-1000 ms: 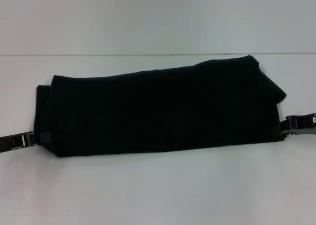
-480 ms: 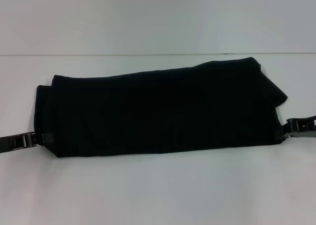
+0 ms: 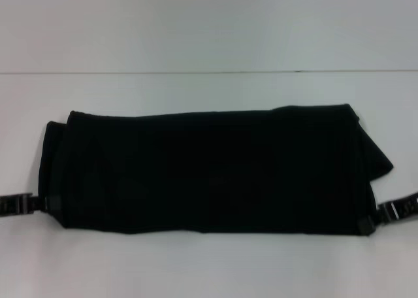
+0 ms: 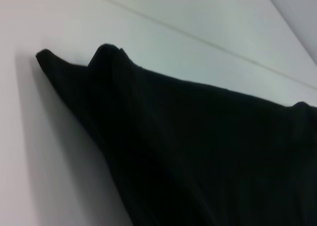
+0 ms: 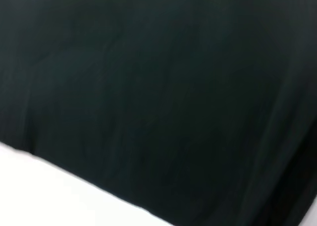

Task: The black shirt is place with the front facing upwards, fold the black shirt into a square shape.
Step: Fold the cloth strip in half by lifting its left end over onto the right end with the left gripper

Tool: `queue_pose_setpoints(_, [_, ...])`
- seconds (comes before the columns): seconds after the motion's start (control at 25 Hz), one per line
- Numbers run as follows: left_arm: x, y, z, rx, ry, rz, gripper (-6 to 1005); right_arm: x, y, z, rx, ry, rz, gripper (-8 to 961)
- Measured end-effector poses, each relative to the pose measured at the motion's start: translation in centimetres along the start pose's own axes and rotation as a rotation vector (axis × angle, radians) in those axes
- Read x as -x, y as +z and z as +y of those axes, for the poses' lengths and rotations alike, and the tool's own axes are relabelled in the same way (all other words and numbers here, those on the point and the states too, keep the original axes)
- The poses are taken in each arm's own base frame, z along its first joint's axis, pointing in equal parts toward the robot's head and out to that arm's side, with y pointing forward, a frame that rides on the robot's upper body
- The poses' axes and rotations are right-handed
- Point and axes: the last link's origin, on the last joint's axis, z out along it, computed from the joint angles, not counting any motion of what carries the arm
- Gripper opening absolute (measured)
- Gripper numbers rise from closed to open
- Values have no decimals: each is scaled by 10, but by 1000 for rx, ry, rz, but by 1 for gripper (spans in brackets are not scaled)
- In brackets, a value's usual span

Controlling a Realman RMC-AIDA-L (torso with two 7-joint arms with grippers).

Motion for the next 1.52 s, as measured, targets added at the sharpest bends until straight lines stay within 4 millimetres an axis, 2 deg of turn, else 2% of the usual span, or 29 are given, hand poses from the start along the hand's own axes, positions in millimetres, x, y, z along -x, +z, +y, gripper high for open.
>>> queue_pose_setpoints(0.28, [11,-15,-3,-8,-28,-50,6,-18,7,2,10,-50,92,50])
queue_pose_setpoints(0.44, [15,-22,-6,-10,-49,-23,6,-20,7,0,16,-53,76,51])
queue_pose_setpoints(0.6, [14,-21,-6,-8,-47,-19,6,-17,3,-2,19,-40,44,51])
queue_pose_setpoints(0.8, [12,-21,-6,-5,-46,-9,7,-19,-4,-3,18,-43,25,108])
queue_pose_setpoints(1.04, [11,-20,-6,-6,-51,-3,7,-32,-18,-9,72,-29,-71,177])
queue_pose_setpoints(1.24, [11,-17,-6,0,-65,7,7,-53,-46,-18,202,-77,-299,406])
queue_pose_setpoints(1.36, [13,-14,-7,2,-89,15,6,-76,-62,-24,254,-136,-492,530])
queue_pose_setpoints(1.52, [13,-12,-9,-4,-106,19,6,-106,-61,-27,265,-237,-681,683])
